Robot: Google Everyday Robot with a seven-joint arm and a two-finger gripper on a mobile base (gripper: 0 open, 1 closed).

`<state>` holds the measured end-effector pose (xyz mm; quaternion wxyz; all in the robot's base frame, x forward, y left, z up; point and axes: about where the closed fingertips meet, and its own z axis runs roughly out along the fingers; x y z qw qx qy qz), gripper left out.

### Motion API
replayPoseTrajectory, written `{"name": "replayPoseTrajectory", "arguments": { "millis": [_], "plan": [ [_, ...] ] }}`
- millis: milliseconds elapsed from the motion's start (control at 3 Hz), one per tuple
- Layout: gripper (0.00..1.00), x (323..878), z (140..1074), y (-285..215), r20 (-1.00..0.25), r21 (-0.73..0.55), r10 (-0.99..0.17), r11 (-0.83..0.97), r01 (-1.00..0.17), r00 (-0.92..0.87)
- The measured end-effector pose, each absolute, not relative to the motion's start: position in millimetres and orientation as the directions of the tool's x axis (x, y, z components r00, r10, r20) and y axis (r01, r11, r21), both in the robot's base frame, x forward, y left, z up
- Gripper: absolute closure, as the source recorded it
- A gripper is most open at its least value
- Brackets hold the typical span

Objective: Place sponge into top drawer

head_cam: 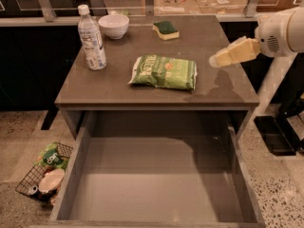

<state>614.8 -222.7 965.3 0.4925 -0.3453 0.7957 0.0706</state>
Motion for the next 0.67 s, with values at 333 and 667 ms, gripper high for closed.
{"name": "replayPoseTrajectory", "arguments": {
  "millis": [333, 667],
  "plan": [
    [0.00, 642.7, 983.5, -210.6, -0.883, -0.247, -0.418, 0.801, -0.546, -0.214],
    [0.00, 650.9, 992.8, -210.9, -0.892, -0.267, -0.413, 0.811, -0.520, -0.186]
  ]
}}
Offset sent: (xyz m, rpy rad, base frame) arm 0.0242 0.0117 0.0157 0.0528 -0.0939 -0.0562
